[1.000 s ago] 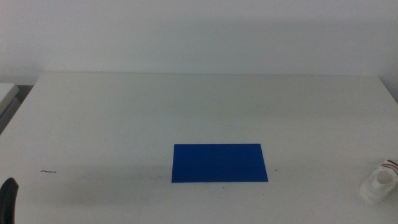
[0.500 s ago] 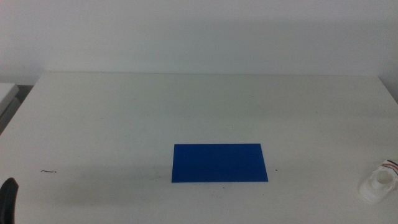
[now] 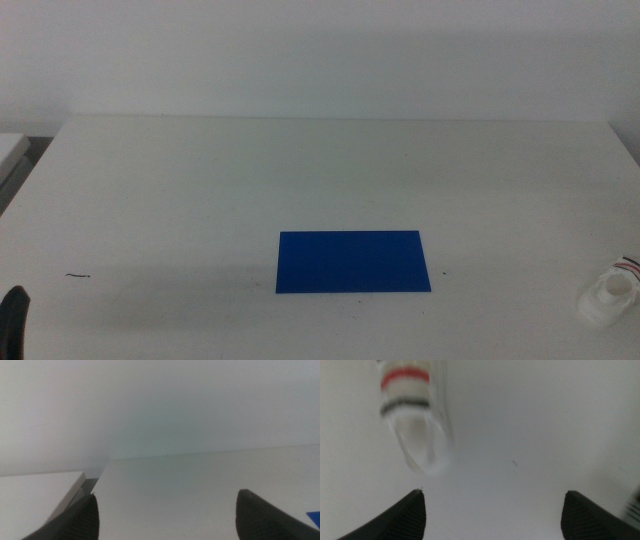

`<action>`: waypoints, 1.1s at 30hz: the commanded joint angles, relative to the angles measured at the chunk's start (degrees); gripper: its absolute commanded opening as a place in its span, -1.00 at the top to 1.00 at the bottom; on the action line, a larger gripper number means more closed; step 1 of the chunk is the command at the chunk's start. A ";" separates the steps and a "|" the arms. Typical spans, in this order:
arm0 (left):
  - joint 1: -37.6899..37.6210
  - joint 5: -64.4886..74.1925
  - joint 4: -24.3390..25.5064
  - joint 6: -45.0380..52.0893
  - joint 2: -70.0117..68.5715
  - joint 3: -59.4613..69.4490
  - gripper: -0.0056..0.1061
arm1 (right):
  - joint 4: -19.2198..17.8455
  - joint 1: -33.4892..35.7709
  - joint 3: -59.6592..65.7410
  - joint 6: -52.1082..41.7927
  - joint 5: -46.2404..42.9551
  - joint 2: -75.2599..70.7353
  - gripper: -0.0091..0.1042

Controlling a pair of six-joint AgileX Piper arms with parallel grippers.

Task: Use one arm to grab the shoe from the table and place it on the mat.

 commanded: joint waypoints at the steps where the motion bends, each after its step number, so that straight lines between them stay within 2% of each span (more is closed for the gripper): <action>1: -0.01 -0.68 -0.23 -0.08 0.28 0.02 -0.78 | -2.35 -0.95 -0.43 3.47 -3.91 1.72 -0.80; 5: -0.01 -0.68 -0.23 -0.08 0.28 0.02 -0.78 | -2.15 -2.13 -0.43 3.48 -13.45 4.65 -0.80; 14: -0.01 -0.68 -0.23 -0.08 0.28 0.02 -0.78 | -2.23 -3.69 -0.43 -1.64 -24.06 14.33 -0.80; 22: -0.01 -0.68 -0.23 -0.08 0.28 0.02 -0.78 | -2.23 -3.59 -0.43 -2.55 -26.58 22.29 -0.79; 24: -0.01 -0.68 -0.23 -0.08 0.28 0.02 -0.78 | -2.11 -3.59 -0.43 -3.69 -27.18 23.10 -0.72; 26: -0.01 -0.68 -0.23 -0.08 0.28 0.02 -0.78 | -2.03 -3.59 -0.43 -4.20 -27.53 23.24 -0.46; 27: -0.01 -0.68 -0.23 -0.08 0.28 0.02 -0.78 | -2.03 -3.59 -0.43 -4.20 -27.41 23.24 -0.24; 30: -0.01 -0.68 -0.23 -0.08 0.28 0.02 -0.78 | -1.35 -3.09 -0.69 -2.12 -23.96 22.25 0.68; 31: -0.01 -0.68 -0.23 -0.08 0.28 0.02 -0.78 | -1.35 -2.40 -1.20 -1.26 -22.13 21.65 0.90; 33: -0.01 -0.68 -0.23 -0.08 0.28 0.02 -0.78 | -2.75 0.19 -3.38 -0.38 -17.18 20.66 0.84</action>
